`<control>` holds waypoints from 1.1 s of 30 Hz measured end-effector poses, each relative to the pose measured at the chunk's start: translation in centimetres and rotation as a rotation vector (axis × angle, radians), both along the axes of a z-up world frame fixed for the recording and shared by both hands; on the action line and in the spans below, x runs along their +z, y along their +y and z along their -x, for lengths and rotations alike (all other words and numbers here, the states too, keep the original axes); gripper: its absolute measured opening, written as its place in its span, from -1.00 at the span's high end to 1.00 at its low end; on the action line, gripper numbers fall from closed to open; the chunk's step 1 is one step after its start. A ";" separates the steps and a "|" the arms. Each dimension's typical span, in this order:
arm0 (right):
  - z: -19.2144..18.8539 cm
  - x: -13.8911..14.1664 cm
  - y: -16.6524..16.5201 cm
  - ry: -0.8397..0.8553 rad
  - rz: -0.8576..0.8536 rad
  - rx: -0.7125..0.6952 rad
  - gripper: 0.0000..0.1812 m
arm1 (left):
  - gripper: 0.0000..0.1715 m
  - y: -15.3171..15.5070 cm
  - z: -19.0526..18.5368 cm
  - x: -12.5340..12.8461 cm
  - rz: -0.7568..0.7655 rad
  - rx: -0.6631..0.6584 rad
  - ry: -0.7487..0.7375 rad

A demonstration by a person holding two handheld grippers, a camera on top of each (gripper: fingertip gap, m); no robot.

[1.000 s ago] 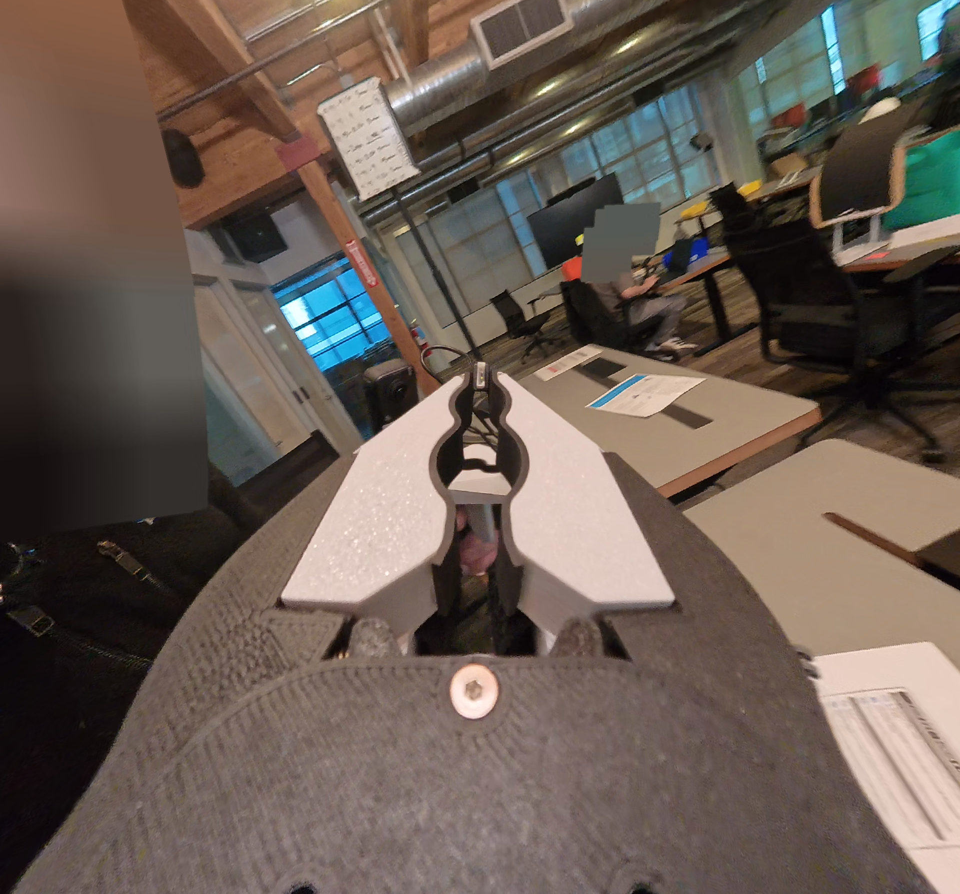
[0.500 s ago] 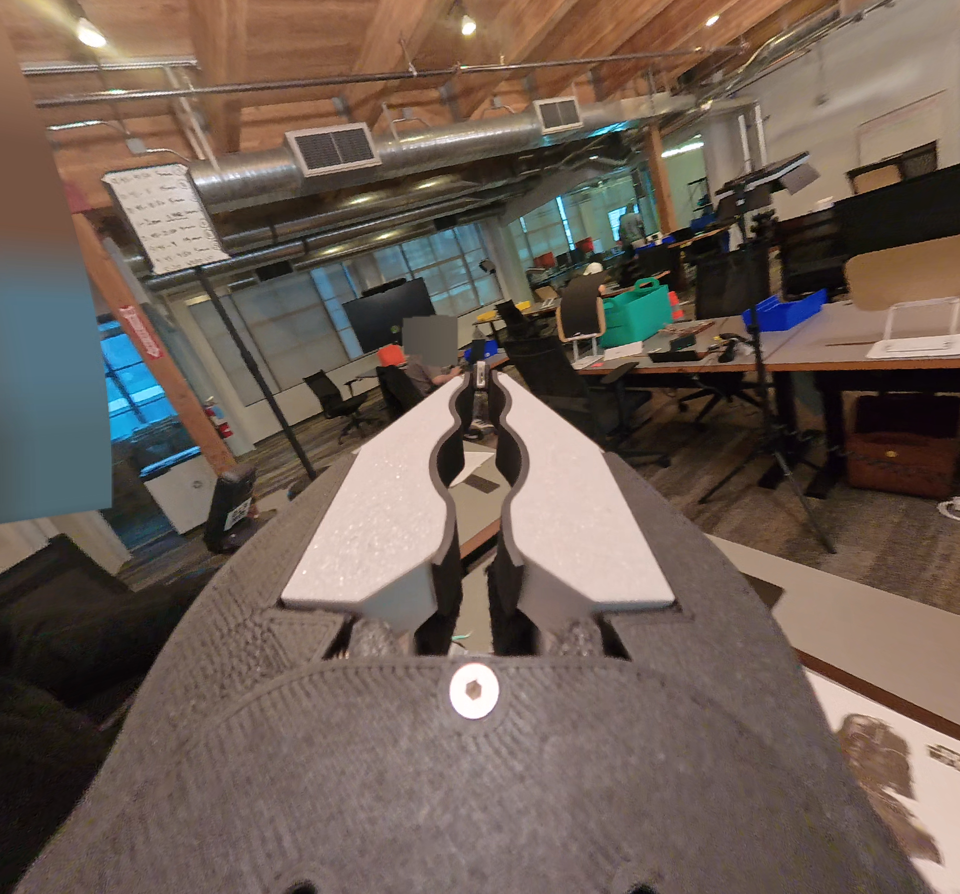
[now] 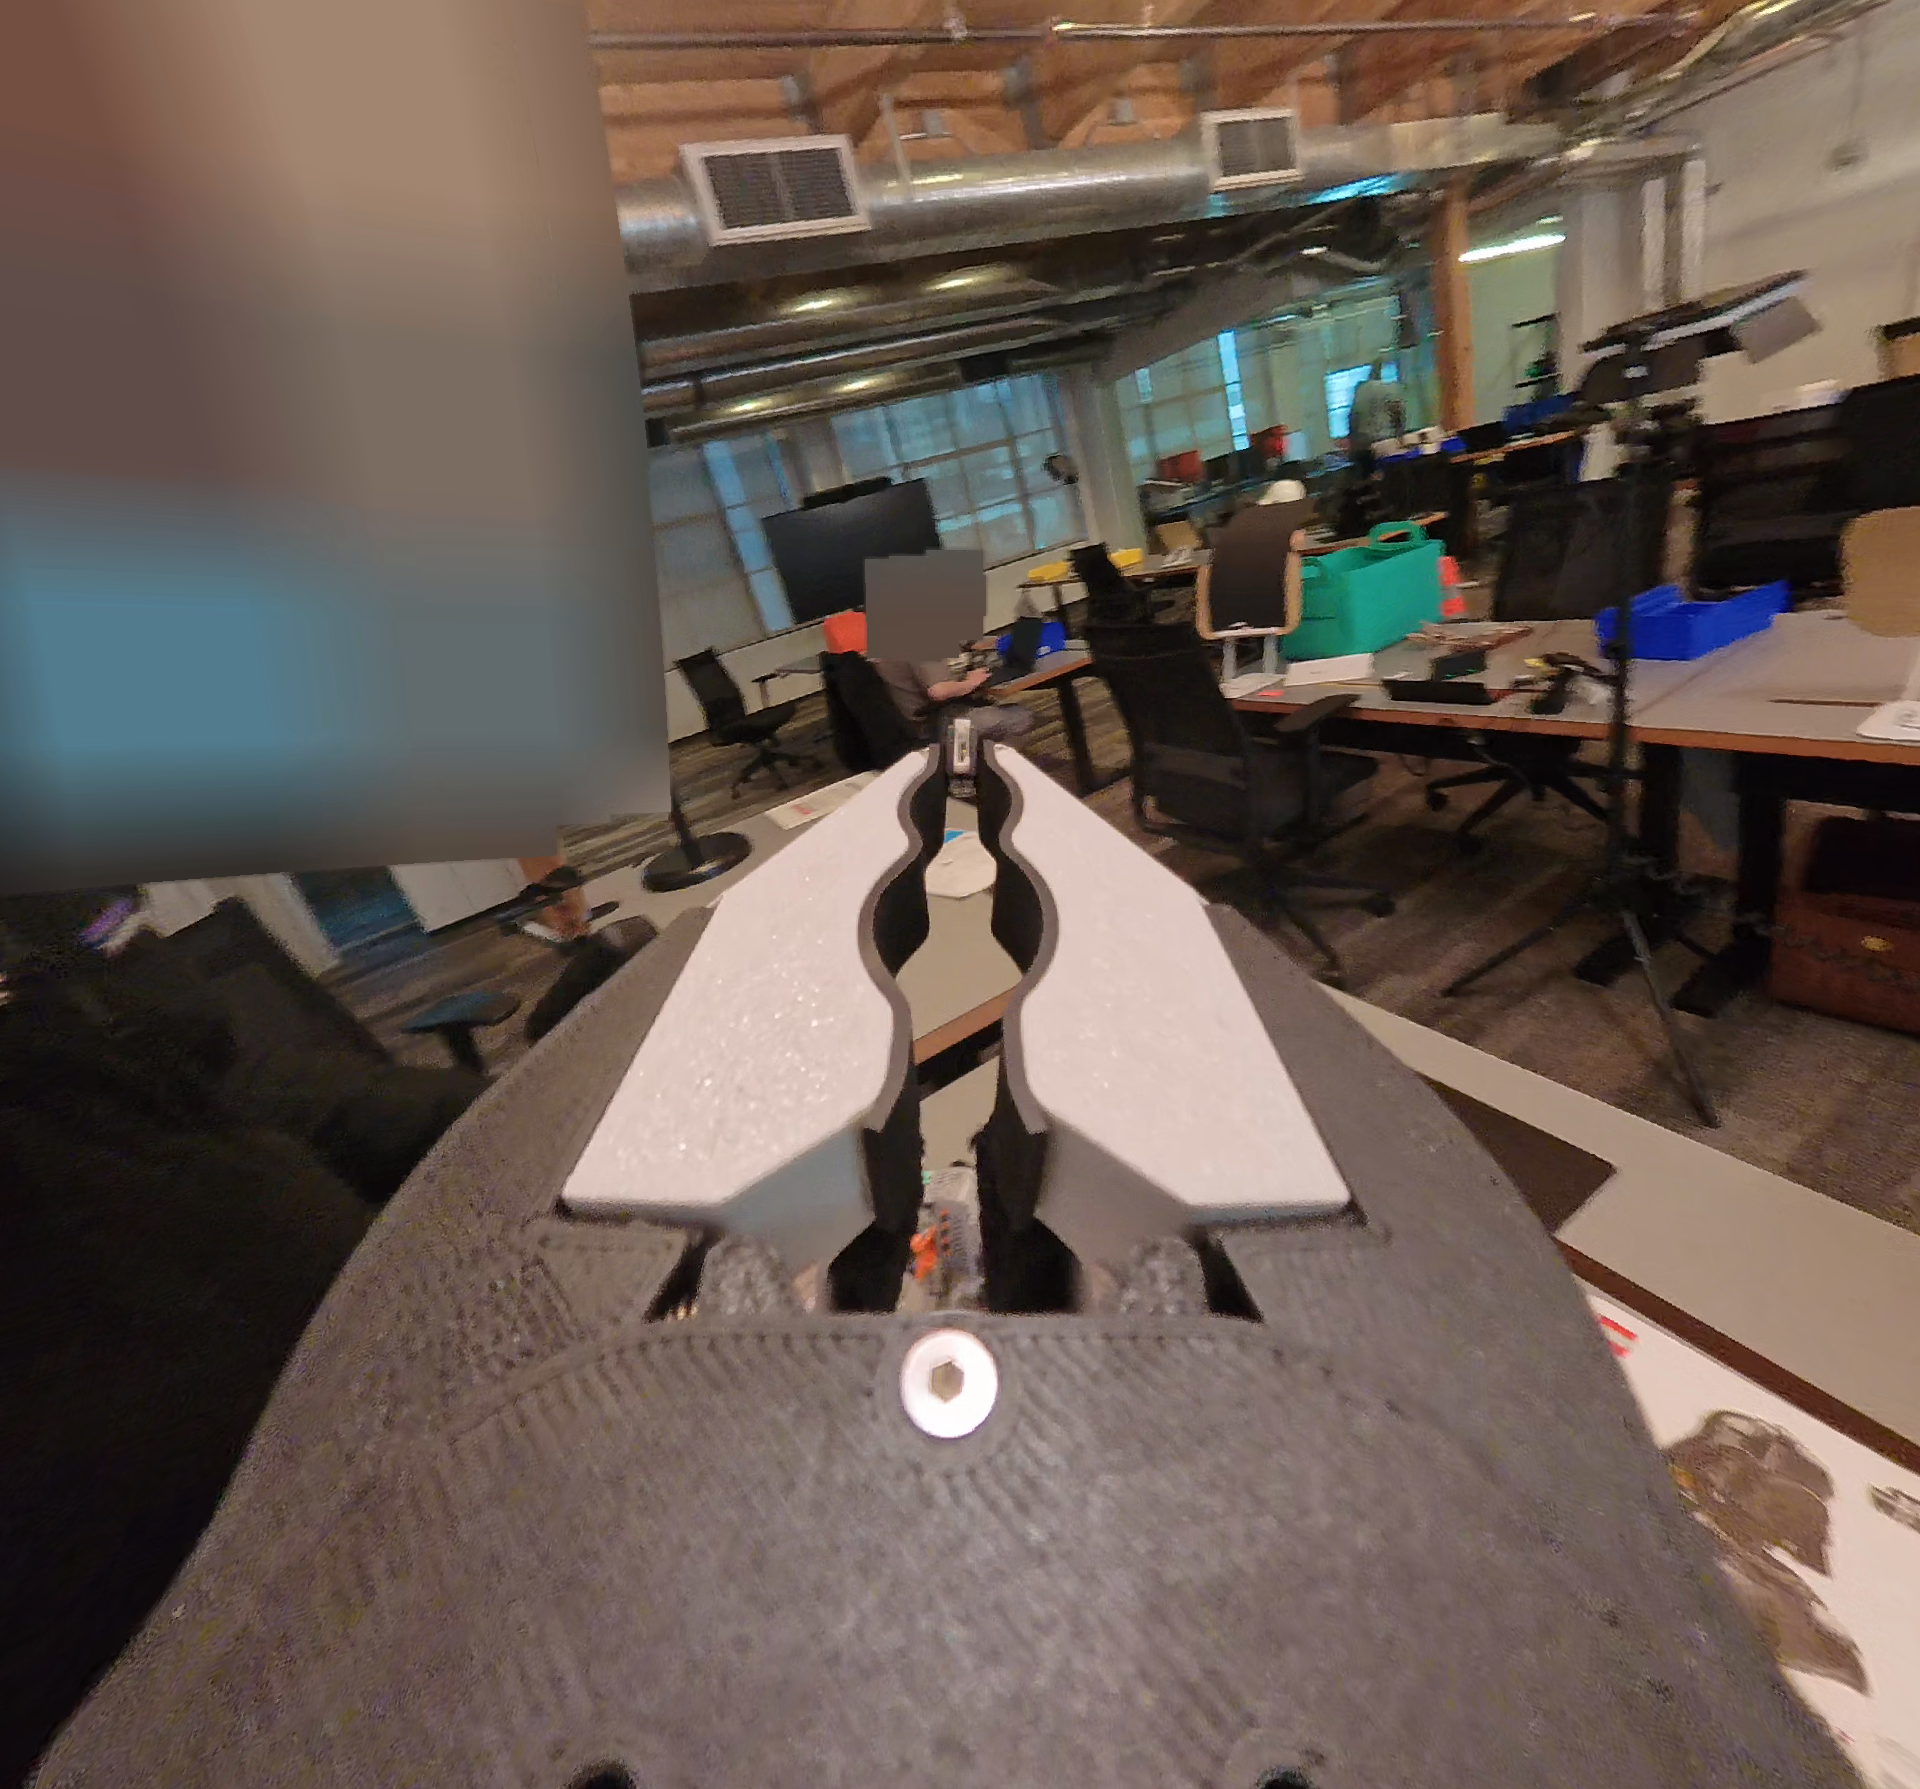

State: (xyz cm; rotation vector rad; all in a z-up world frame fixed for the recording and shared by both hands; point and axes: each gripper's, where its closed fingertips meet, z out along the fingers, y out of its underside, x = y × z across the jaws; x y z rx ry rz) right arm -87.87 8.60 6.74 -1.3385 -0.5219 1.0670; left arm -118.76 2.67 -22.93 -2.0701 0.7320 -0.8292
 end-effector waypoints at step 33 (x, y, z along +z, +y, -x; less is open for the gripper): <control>0.4 -7.6 2.4 -0.208 0.086 -0.001 0.97 | 0.04 3.3 -1.6 -4.8 0.079 0.121 -0.030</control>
